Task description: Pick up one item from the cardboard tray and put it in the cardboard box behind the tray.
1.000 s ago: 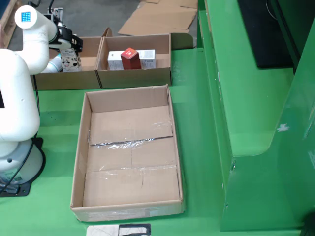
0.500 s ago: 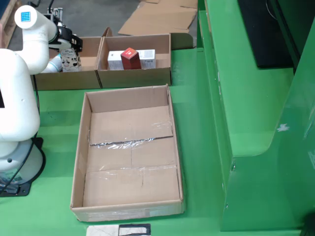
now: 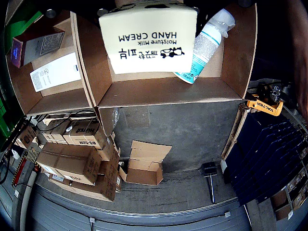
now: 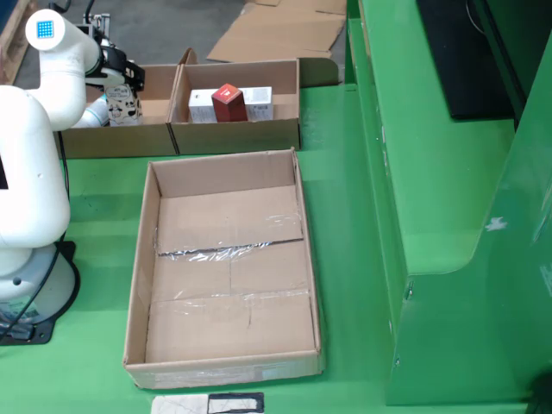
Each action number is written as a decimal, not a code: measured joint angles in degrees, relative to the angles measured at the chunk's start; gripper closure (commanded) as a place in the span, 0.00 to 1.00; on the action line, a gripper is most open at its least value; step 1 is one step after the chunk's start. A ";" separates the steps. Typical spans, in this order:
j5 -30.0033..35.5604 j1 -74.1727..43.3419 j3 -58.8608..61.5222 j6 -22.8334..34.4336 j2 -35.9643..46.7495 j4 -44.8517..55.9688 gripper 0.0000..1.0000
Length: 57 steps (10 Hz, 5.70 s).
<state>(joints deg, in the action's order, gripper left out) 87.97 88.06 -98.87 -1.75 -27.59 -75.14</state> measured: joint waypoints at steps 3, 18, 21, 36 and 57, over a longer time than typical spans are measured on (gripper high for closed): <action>-0.08 0.09 -0.09 -0.09 0.00 0.00 1.00; -6.76 8.26 -8.09 -6.68 2.02 -6.94 1.00; -6.76 8.26 -8.09 -6.68 2.02 -6.94 1.00; -6.06 8.44 -8.62 -7.21 1.93 -6.68 0.00; -6.85 8.35 -1.76 -5.28 10.98 5.89 0.00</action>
<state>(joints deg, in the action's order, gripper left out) 81.12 96.41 -100.63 -7.03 -16.61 -69.25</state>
